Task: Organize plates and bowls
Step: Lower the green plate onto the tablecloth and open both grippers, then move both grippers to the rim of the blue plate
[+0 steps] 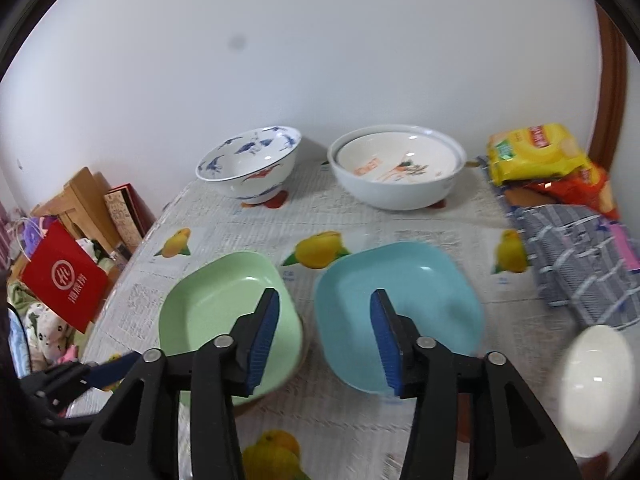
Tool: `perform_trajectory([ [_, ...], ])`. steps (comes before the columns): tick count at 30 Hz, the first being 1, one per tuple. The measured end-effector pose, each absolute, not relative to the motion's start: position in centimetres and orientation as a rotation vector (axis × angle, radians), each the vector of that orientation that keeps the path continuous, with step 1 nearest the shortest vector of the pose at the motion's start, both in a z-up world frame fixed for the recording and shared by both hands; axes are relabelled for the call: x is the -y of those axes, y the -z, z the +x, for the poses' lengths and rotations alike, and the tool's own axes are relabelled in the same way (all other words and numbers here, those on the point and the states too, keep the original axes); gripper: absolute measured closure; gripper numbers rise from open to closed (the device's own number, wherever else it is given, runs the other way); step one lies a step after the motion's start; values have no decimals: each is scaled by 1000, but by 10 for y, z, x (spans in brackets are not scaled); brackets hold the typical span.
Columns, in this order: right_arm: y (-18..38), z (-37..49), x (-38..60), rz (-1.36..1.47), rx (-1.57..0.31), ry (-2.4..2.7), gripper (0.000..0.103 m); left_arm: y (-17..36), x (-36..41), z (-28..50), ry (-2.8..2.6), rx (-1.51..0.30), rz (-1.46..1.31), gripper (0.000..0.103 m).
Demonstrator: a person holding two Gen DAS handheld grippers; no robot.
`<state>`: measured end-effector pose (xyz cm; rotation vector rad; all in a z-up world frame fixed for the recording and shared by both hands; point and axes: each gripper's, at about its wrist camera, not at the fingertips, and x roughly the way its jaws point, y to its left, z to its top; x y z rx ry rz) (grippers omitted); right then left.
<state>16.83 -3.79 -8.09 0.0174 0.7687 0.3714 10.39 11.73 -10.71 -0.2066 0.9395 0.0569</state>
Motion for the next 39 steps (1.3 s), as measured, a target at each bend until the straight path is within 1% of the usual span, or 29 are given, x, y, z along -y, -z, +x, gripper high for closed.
perform_trajectory([
  [2,75,160,50,14,-746,-344,49,112,-106,107,-34,-945,-191,60],
  [7,75,153,77,-4,-717,-283,49,126,-85,119,-7,-975,-137,60],
  [9,74,156,87,15,-712,-260,49,132,-80,126,-6,-991,-129,62],
  [11,75,157,96,40,-712,-252,49,136,-77,127,-6,-998,-122,75],
  [12,76,158,100,53,-712,-250,49,138,-76,129,-7,-1000,-122,79],
  [15,78,159,107,68,-713,-242,49,141,-76,133,9,-1005,-139,84],
  [17,79,160,109,68,-718,-235,49,141,-76,135,25,-1002,-152,91],
  [19,80,160,111,75,-727,-236,49,139,-74,136,29,-1000,-159,92],
  [23,80,159,113,82,-734,-234,49,133,-72,138,14,-1007,-145,92],
  [27,78,158,114,88,-745,-236,49,121,-74,137,-11,-1000,-136,89],
  [29,73,156,113,80,-745,-236,49,113,-75,137,-24,-989,-126,82],
  [31,67,153,111,56,-742,-233,49,103,-74,136,-39,-971,-112,78],
  [35,54,147,109,12,-741,-227,47,81,-71,137,-41,-934,-100,78],
  [39,42,144,113,-12,-758,-221,42,59,-62,141,-51,-897,-58,78],
])
